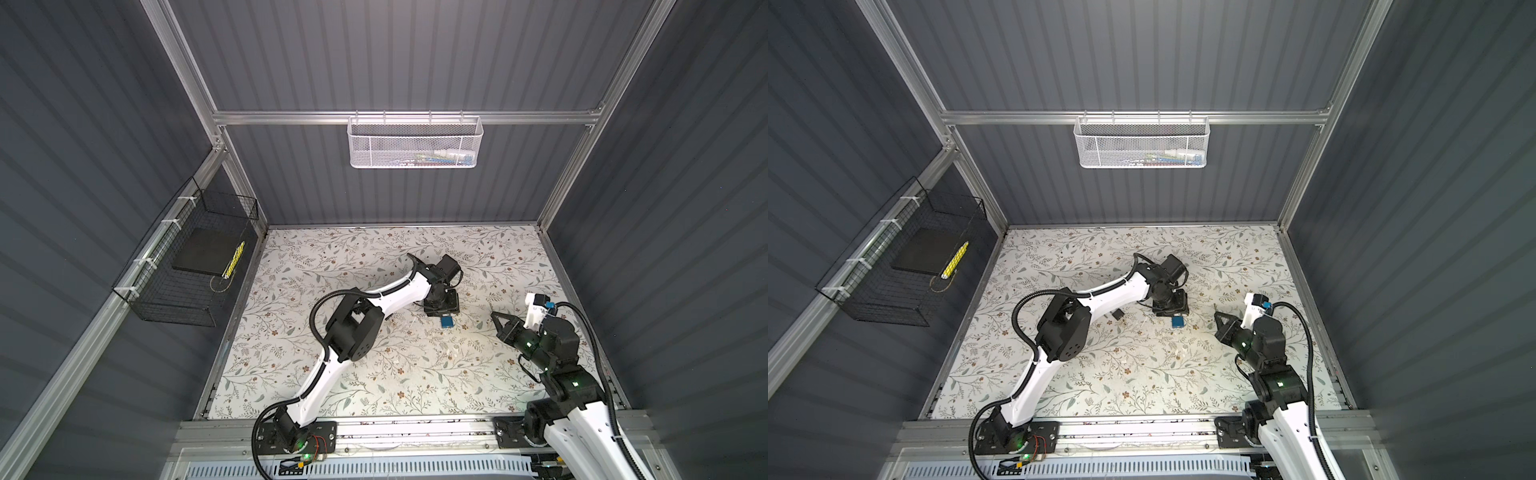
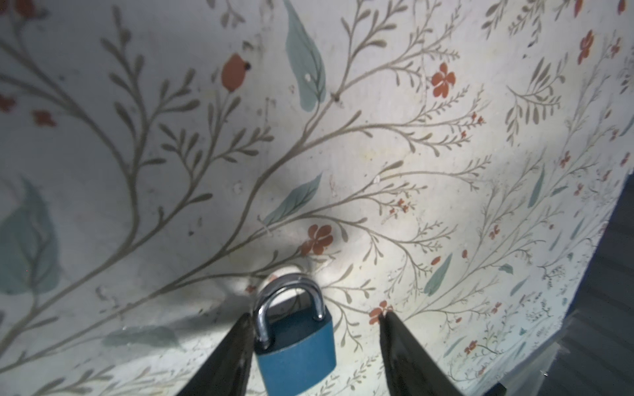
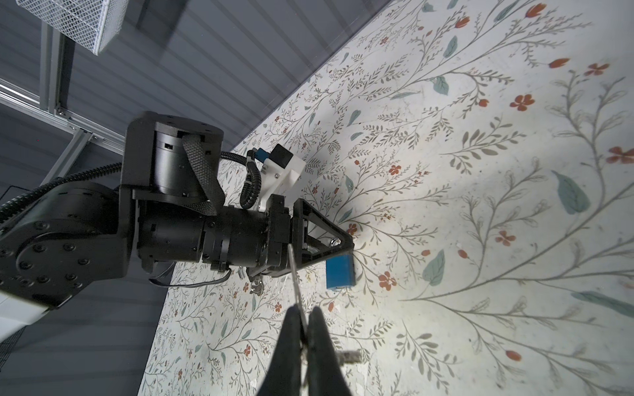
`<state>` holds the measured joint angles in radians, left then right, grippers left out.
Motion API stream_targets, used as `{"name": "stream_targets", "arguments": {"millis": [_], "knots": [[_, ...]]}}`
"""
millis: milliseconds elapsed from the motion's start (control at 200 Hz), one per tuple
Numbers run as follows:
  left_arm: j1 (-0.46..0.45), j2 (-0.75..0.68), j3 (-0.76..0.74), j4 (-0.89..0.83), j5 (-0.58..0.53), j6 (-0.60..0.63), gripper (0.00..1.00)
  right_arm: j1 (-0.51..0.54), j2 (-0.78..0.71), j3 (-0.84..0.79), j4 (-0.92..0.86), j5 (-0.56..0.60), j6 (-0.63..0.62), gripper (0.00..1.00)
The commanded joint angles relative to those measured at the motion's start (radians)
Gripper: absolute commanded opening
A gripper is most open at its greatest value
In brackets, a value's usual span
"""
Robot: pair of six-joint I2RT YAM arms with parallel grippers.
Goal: Unlock with the key
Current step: 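Lower the left gripper onto the blue padlock and grasp its body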
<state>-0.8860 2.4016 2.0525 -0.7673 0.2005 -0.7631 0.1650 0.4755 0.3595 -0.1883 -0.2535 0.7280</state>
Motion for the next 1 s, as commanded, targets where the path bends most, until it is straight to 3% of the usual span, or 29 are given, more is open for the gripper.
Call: {"name": "stream_targets", "arguments": {"millis": [0,300,505,765,995], "knots": [[-0.039,0.063,0.095,-0.175,-0.101,0.085,0.60,-0.004,0.008,-0.001,0.009,0.008,-0.012,0.00],[-0.097,0.113,0.212,-0.328,-0.293,0.175,0.53,-0.005,0.018,-0.015,0.020,0.020,-0.007,0.00],[-0.101,0.074,0.167,-0.341,-0.363,0.217,0.43,-0.005,0.016,-0.025,0.021,0.024,0.000,0.00],[-0.097,-0.004,0.053,-0.289,-0.374,0.251,0.43,-0.007,0.014,-0.028,0.021,0.028,0.004,0.00],[-0.092,0.012,0.057,-0.271,-0.309,0.233,0.51,-0.007,0.018,-0.028,0.023,0.026,0.010,0.00]]}}
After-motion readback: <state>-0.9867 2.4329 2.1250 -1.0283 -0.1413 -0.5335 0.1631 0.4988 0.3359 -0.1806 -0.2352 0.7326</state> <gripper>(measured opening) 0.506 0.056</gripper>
